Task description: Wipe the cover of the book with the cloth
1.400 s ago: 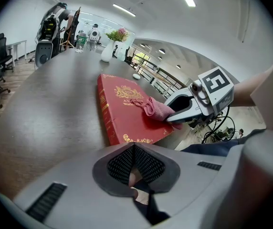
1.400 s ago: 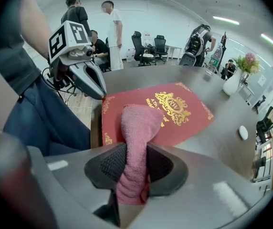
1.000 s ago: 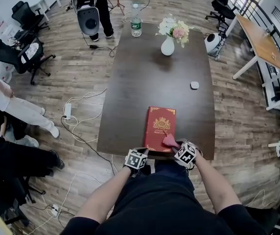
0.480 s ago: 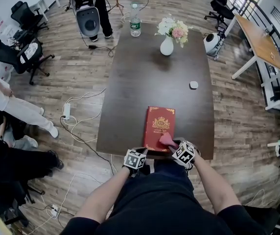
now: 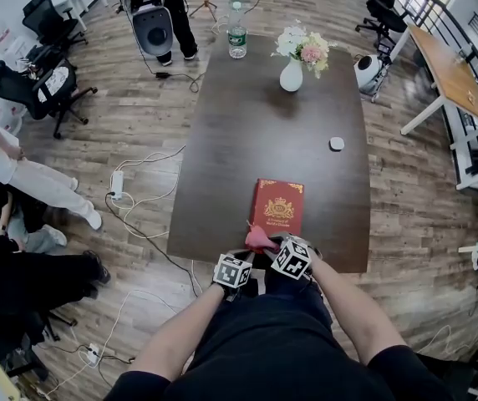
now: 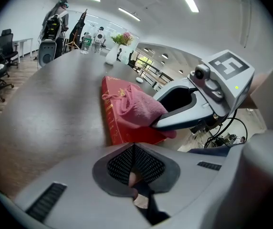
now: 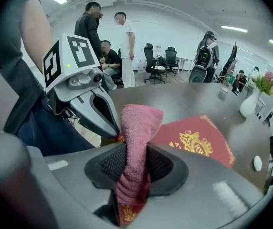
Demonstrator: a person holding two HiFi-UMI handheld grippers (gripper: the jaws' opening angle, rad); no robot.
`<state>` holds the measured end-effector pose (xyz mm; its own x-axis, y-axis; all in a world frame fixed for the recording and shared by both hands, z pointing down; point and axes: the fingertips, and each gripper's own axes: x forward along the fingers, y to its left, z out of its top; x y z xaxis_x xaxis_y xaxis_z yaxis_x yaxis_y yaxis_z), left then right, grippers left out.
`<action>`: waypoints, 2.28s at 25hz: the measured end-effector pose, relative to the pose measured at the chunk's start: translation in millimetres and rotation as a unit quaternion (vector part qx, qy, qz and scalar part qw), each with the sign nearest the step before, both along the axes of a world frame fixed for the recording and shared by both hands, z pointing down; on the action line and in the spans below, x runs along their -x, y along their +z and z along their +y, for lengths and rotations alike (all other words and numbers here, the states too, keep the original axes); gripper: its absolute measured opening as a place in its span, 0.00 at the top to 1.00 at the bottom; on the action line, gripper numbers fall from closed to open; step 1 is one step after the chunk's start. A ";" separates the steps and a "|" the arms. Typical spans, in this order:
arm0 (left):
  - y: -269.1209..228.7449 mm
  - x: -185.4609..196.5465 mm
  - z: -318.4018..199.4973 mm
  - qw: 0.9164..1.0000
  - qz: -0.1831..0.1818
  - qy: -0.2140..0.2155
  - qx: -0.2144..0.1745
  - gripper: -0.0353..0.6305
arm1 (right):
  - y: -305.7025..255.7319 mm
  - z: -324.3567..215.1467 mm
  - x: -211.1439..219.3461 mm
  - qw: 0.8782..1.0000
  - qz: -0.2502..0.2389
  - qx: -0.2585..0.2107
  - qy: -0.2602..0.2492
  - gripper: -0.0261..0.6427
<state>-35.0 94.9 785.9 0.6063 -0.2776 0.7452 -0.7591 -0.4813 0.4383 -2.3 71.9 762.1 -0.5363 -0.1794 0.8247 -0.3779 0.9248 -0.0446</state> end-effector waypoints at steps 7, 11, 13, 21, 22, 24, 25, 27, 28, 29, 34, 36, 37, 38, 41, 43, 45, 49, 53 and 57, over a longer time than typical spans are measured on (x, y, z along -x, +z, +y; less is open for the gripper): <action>-0.7 0.6 -0.9 1.000 0.004 -0.008 0.001 0.95 | 8.4 -1.9 30.2 0.999 0.004 0.007 -0.034 0.79; -1.1 1.1 0.5 1.000 0.008 -0.016 0.002 0.95 | 10.9 -1.9 36.0 0.999 0.003 0.013 -0.042 0.79; -1.3 0.6 1.2 1.000 0.008 -0.015 0.002 0.95 | 13.0 -1.4 37.1 0.999 0.004 0.017 -0.046 0.79; -1.5 2.1 1.9 1.000 0.004 -0.012 0.003 0.95 | 21.4 1.4 41.8 0.998 0.011 0.033 -0.060 0.79; -1.5 1.9 1.6 1.000 0.004 -0.012 0.003 0.95 | 22.1 1.3 41.5 0.998 0.013 0.035 -0.060 0.79; -1.0 1.7 1.0 1.000 0.004 -0.011 0.003 0.95 | 23.1 0.6 41.1 0.997 0.016 0.037 -0.060 0.79; -0.5 1.7 1.2 1.000 0.003 -0.011 0.003 0.95 | 23.6 0.7 40.9 0.997 0.017 0.037 -0.061 0.79; 0.5 1.8 1.9 1.000 0.001 -0.010 0.003 0.95 | 24.4 1.7 39.9 0.997 0.018 0.037 -0.061 0.79; 0.7 1.9 2.1 1.000 0.000 -0.010 0.003 0.95 | 24.7 2.2 39.0 0.997 0.018 0.037 -0.061 0.79; 0.7 2.1 2.1 1.000 0.000 -0.009 0.003 0.95 | 24.7 2.5 37.9 0.997 0.018 0.038 -0.060 0.79; 0.0 2.0 2.5 1.000 -0.002 -0.010 0.005 0.95 | 25.0 3.9 29.2 0.998 0.018 0.040 -0.054 0.79; 0.9 1.4 2.7 1.000 -0.002 -0.010 0.005 0.95 | 25.8 4.8 25.2 0.998 0.019 0.040 -0.052 0.79; 1.2 1.0 2.7 1.000 -0.001 -0.010 0.005 0.95 | 26.2 5.1 23.2 0.998 0.019 0.040 -0.051 0.79; 1.3 0.7 2.6 1.000 -0.001 -0.010 0.006 0.95 | 26.5 5.2 21.0 0.998 0.020 0.040 -0.050 0.79; 0.6 0.2 1.9 1.000 -0.002 -0.010 0.007 0.95 | 26.2 5.6 13.9 0.998 0.023 0.040 -0.046 0.79; 0.7 0.9 1.9 1.000 -0.004 -0.010 0.006 0.95 | 26.3 6.7 9.4 0.998 0.024 0.041 -0.044 0.79; 1.2 1.8 1.7 1.000 -0.004 -0.010 0.006 0.95 | 27.0 7.5 5.1 0.998 0.025 0.041 -0.040 0.79; 3.0 1.7 1.6 1.000 -0.002 -0.011 0.007 0.95 | 28.3 8.7 -3.7 0.998 0.026 0.041 -0.031 0.79; 3.1 1.2 1.9 1.000 -0.003 -0.011 0.006 0.95 | 28.5 10.8 -12.6 0.998 0.027 0.041 -0.025 0.79; 1.3 1.7 1.3 1.000 -0.005 -0.012 0.005 0.95 | 26.2 11.3 -18.9 0.999 0.026 0.040 -0.018 0.79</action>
<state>-36.8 96.2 787.1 0.5916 -0.2840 0.7546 -0.7747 -0.4593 0.4346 16.5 83.2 788.4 -0.4967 -0.0931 0.8629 -0.3476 0.9324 -0.0994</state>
